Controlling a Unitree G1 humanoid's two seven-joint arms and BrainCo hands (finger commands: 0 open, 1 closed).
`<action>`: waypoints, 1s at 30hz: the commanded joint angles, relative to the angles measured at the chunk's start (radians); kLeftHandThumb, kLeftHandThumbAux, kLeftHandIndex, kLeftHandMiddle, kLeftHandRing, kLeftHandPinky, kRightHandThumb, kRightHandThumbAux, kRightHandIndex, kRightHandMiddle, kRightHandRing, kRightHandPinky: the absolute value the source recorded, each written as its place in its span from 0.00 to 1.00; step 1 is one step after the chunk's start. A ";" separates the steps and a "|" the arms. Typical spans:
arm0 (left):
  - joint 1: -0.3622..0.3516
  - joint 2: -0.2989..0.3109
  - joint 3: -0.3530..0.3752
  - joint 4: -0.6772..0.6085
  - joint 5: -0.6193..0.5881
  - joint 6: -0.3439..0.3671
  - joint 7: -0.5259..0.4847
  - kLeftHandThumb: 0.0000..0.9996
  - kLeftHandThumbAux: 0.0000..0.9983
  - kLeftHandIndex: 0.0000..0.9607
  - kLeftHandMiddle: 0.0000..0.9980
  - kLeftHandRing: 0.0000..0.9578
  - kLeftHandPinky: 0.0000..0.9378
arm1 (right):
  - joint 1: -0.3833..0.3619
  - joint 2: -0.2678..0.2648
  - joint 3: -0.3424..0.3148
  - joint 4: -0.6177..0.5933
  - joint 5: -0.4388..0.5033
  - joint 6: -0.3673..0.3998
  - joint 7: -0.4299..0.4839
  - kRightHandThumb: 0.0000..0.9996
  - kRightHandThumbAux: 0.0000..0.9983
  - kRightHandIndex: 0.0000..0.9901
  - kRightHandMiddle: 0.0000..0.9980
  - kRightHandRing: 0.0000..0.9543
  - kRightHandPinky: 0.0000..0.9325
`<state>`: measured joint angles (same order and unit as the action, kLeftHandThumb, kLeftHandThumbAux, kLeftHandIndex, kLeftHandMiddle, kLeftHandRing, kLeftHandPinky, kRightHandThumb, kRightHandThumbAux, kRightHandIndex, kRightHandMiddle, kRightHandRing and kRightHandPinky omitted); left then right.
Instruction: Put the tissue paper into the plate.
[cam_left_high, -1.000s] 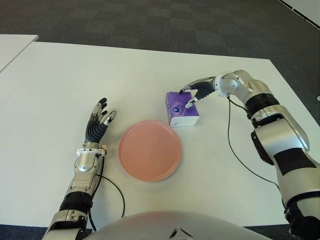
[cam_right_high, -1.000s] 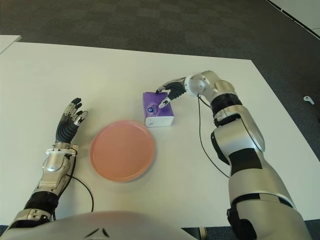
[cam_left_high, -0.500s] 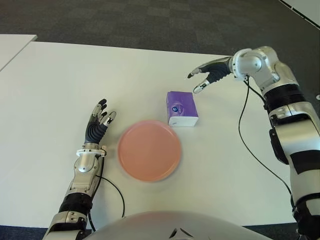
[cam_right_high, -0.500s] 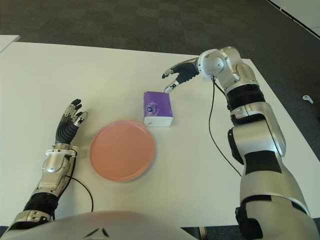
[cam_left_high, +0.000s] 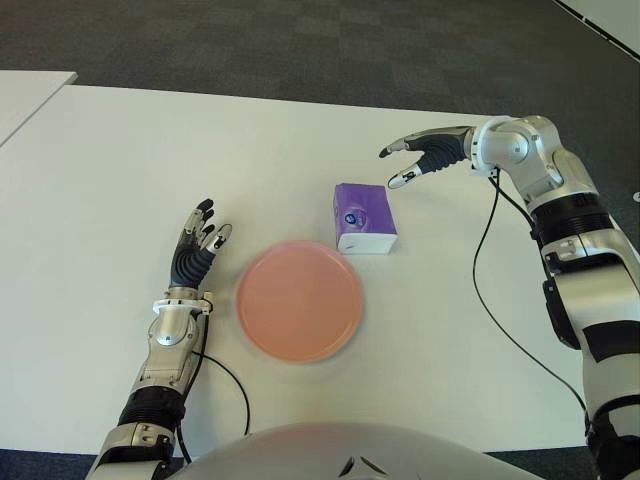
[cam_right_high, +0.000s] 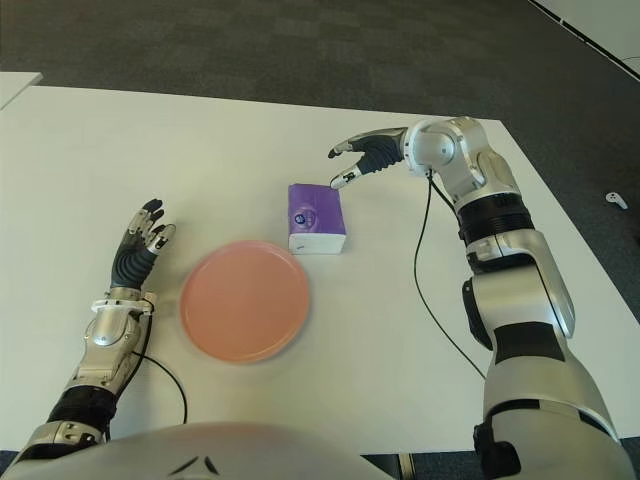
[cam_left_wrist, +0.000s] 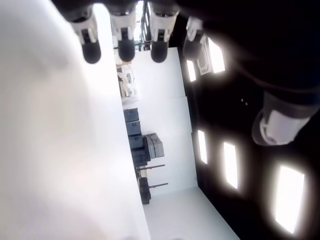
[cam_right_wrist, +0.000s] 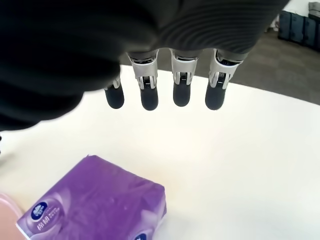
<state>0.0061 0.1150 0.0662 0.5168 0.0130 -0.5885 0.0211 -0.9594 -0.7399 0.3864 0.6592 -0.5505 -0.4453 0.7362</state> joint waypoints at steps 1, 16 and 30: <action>0.056 -0.016 -0.006 0.049 0.003 0.018 -0.011 0.00 0.47 0.00 0.00 0.00 0.00 | 0.028 -0.006 -0.012 -0.001 0.007 -0.030 -0.036 0.27 0.23 0.01 0.00 0.01 0.18; 0.070 -0.018 -0.007 0.026 0.007 0.031 -0.004 0.00 0.48 0.00 0.00 0.00 0.00 | 0.132 -0.022 -0.056 -0.133 0.071 -0.053 -0.036 0.24 0.24 0.00 0.00 0.00 0.00; 0.060 -0.016 -0.003 0.053 0.013 0.011 0.001 0.00 0.47 0.00 0.00 0.00 0.00 | 0.207 0.024 -0.025 -0.129 0.008 -0.059 -0.147 0.25 0.26 0.00 0.00 0.00 0.00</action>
<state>0.0152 0.1127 0.0668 0.5027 0.0141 -0.5804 0.0210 -0.7777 -0.7396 0.3417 0.5032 -0.5153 -0.4833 0.6327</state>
